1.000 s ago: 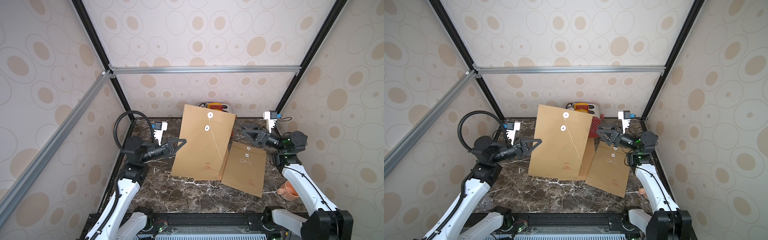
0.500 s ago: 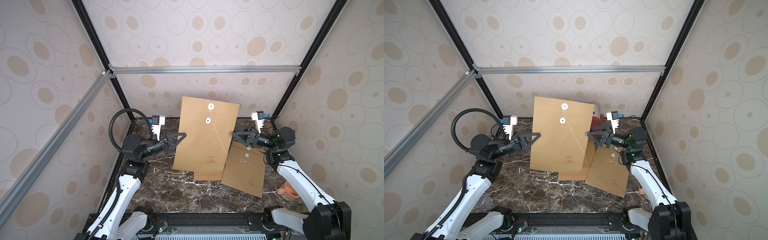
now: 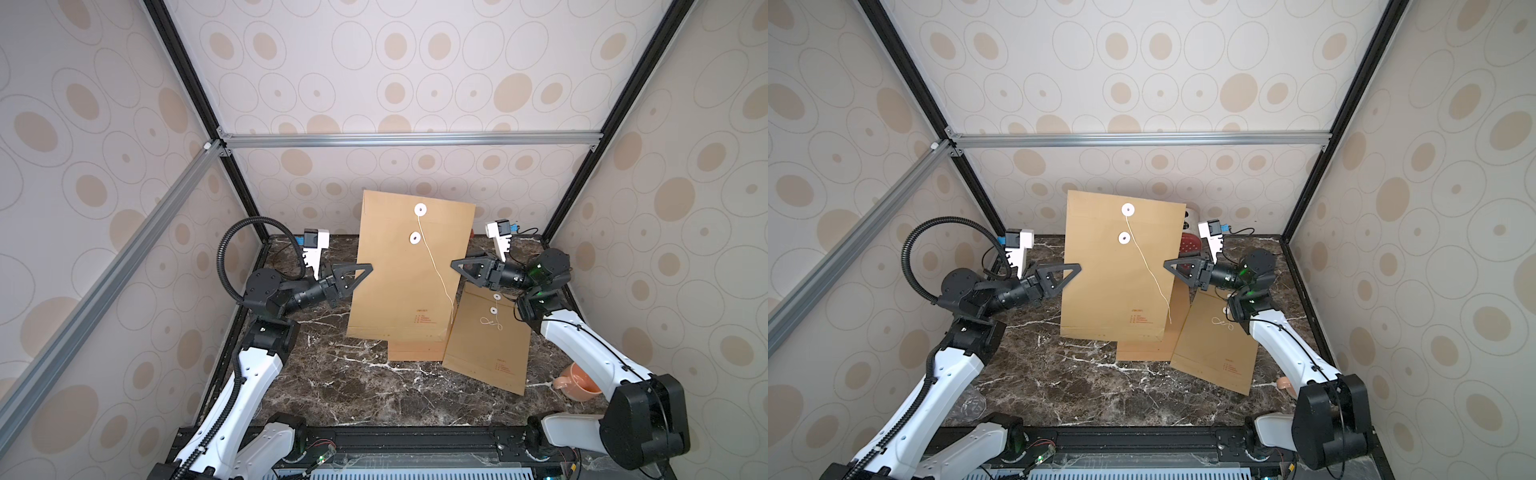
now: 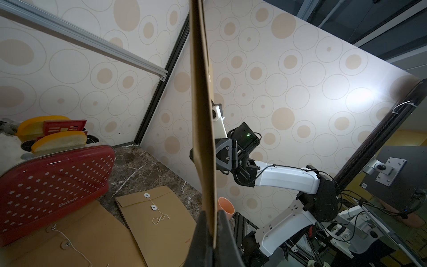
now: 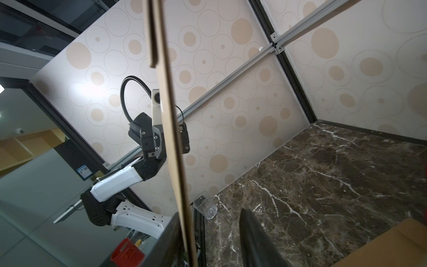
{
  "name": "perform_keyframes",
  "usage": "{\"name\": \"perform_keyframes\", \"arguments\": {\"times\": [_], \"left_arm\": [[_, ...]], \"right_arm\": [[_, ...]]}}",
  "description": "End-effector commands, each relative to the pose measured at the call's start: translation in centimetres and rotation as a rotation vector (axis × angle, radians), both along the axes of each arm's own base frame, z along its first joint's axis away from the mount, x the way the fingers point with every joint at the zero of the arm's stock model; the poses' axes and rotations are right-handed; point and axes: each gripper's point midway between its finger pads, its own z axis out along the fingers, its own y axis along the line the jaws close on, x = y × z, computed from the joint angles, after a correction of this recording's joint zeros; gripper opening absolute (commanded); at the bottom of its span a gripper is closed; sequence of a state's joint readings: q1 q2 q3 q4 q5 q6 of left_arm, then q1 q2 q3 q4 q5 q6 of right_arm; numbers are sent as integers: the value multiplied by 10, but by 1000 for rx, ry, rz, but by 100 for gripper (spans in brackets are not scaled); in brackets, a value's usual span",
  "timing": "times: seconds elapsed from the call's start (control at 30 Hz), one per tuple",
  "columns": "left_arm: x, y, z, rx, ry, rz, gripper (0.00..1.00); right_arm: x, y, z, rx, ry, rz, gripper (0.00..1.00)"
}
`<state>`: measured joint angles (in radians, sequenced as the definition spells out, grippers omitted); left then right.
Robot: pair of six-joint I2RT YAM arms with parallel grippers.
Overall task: Close the mouth of the file bag
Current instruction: Pick up the file bag from the file bag.
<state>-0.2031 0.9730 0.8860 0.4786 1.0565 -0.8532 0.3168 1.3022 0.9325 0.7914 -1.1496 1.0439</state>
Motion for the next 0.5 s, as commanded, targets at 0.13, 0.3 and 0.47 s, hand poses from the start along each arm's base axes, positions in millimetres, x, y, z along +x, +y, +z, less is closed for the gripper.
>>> {"name": "perform_keyframes", "arguments": {"times": [0.13, 0.3, 0.47], "left_arm": [[-1, 1, 4, 29, -25, 24, 0], [8, -4, 1, 70, 29, 2, 67], [14, -5, 18, 77, -25, 9, 61]], "right_arm": [[-13, -2, 19, -2, -100, -11, 0], [-21, -4, 19, -36, -116, -18, 0], [-28, -6, 23, -40, -115, 4, 0]]}}
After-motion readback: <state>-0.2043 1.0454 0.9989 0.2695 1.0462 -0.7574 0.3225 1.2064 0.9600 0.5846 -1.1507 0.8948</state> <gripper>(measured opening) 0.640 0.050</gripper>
